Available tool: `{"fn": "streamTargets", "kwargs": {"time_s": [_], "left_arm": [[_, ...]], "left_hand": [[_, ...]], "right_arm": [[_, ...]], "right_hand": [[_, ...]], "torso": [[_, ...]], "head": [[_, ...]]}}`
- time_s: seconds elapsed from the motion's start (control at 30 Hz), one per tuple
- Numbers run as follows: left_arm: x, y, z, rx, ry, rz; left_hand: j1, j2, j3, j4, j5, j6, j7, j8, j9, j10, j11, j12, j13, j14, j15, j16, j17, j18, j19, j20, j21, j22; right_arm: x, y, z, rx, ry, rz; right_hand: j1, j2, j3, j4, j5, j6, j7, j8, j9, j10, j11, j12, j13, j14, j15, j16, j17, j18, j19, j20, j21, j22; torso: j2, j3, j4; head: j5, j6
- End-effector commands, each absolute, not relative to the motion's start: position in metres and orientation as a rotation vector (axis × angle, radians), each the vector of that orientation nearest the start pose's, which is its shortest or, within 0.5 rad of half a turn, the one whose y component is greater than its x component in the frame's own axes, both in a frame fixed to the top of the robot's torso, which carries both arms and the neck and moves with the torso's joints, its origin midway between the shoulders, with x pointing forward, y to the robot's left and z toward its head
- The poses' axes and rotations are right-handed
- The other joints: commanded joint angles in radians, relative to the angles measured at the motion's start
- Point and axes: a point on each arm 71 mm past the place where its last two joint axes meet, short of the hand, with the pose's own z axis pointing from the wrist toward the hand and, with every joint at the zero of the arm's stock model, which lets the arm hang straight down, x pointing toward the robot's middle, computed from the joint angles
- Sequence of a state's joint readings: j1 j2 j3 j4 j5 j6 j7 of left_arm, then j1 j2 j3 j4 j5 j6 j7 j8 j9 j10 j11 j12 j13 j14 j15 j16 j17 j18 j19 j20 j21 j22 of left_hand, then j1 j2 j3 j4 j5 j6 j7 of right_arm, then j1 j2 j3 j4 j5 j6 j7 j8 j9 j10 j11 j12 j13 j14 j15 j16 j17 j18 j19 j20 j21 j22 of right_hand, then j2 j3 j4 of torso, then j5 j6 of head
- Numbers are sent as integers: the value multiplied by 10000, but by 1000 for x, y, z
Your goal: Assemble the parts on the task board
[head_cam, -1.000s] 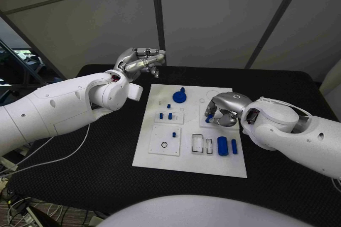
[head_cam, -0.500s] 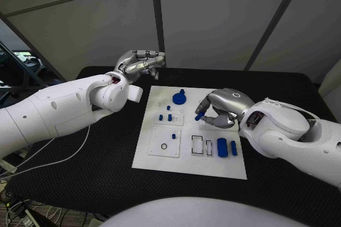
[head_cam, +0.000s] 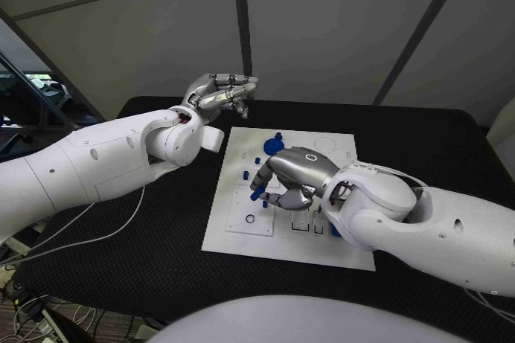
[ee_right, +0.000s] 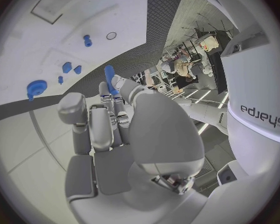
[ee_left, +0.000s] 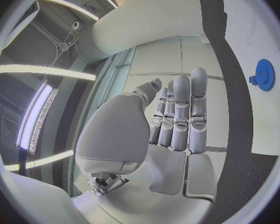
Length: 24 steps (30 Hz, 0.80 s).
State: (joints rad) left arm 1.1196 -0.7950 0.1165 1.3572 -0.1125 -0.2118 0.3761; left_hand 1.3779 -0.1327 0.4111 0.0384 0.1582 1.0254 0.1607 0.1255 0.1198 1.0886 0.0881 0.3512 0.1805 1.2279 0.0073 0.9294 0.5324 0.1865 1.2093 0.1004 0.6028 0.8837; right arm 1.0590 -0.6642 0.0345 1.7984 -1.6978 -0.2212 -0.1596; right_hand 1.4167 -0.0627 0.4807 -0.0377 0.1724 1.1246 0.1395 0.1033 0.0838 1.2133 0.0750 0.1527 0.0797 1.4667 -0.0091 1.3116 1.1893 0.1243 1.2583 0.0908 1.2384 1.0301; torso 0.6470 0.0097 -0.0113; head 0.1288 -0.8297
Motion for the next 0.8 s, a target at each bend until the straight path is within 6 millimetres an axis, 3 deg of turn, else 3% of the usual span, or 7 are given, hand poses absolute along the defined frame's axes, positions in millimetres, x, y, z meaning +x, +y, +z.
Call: {"fn": "streamTargets", "kwargs": {"time_s": [0.03, 0.4, 0.8], "left_arm": [[522, 232, -172, -10589, 13510, -15754], [523, 227, -173, -10595, 13621, -15839], [524, 229, -174, -10618, 13590, -15766]], "left_hand": [[-7, -1, -41, 0, -29, -33, 52, 4, -13, -68, 6, 51, 12, -68, 7, 24, -15, -62, -29, 51, -10, -12], [-17, -1, -61, 10, -31, -42, 67, 5, -17, -81, 18, 62, 13, -72, 15, 29, -27, -63, -27, 55, -20, -20], [-22, 1, -68, 15, -31, -44, 73, 5, -19, -87, 22, 66, 14, -73, 19, 32, -32, -65, -24, 57, -19, -20]], "right_arm": [[380, -35, -187, -5350, 16111, 10427], [376, -20, -213, -6211, 16476, 10257], [381, -21, -225, -6813, 16739, 9382]], "right_hand": [[142, 22, 85, -6, 63, 18, 41, 22, 12, 90, -47, -68, 4, 434, -40, 69, -8, -117, 23, 7, 47, 12], [131, 27, 119, -25, 86, 6, 52, 5, 5, 75, -36, -110, 0, 434, -31, 84, 2, -110, -5, 13, 35, -15], [131, 43, 144, -36, 93, 4, 54, -1, 2, 78, -33, -127, 1, 437, -27, 106, 27, -113, 1, 16, 50, 6]], "torso": [[2, 6, -23], [-10, 6, -10], [-1, 10, -21]], "head": [[79, -42], [245, -136], [288, -217]]}}
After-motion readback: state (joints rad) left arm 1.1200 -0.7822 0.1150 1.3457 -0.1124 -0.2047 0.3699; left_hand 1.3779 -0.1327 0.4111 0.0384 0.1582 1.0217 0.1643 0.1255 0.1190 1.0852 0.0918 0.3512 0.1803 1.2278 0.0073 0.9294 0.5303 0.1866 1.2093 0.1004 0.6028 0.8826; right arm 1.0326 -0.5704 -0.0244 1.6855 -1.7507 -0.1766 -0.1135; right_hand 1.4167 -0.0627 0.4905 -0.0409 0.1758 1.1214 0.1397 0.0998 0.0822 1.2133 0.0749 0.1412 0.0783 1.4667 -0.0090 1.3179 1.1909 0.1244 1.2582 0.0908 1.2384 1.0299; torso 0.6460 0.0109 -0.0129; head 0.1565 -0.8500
